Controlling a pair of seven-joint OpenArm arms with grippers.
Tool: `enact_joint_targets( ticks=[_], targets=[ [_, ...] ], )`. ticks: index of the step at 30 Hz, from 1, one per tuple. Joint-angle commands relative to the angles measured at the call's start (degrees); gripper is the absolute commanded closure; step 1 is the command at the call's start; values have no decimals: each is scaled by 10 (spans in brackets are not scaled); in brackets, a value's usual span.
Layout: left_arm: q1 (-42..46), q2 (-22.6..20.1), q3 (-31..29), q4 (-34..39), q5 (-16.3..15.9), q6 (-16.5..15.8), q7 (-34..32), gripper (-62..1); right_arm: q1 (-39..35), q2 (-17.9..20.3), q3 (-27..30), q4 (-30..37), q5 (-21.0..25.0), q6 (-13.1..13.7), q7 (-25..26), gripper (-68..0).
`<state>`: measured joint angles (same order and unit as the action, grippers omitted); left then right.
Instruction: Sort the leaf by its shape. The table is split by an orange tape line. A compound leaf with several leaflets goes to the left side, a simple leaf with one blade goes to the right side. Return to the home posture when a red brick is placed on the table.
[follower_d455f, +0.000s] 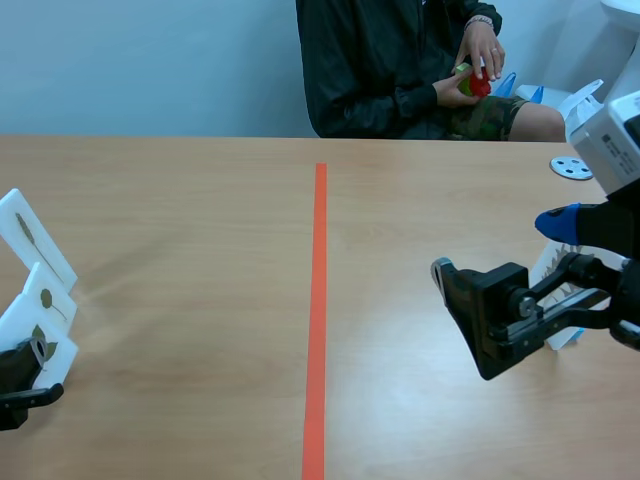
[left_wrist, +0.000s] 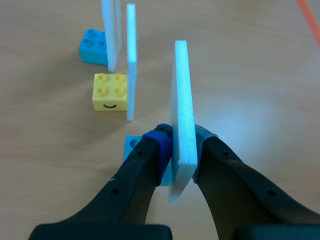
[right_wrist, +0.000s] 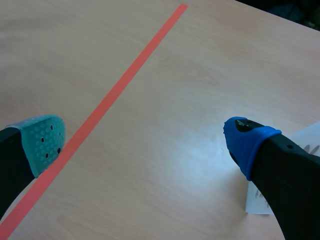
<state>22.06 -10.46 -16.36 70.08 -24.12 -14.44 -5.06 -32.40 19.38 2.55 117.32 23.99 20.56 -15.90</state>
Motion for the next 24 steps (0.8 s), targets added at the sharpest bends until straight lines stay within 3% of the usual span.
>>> enact_joint_targets(
  ticks=[1, 4, 12, 24],
  targets=[
    [-11, 0, 0, -5, -5, 2, -17, -32, 7, 1, 5, 2, 2, 0, 8, -679],
    [-24, 0, 0, -35, -5, 18, -29, -32, 7, 1, 5, 2, 2, 0, 8, -679],
    [-41, 0, 0, -73, -5, 19, -46, -37, 7, 1, 5, 2, 2, 0, 8, -679],
    [-40, -1, 0, -73, -5, 19, -46, -464, 7, 1, 5, 2, 2, 0, 8, -679]
  ],
)
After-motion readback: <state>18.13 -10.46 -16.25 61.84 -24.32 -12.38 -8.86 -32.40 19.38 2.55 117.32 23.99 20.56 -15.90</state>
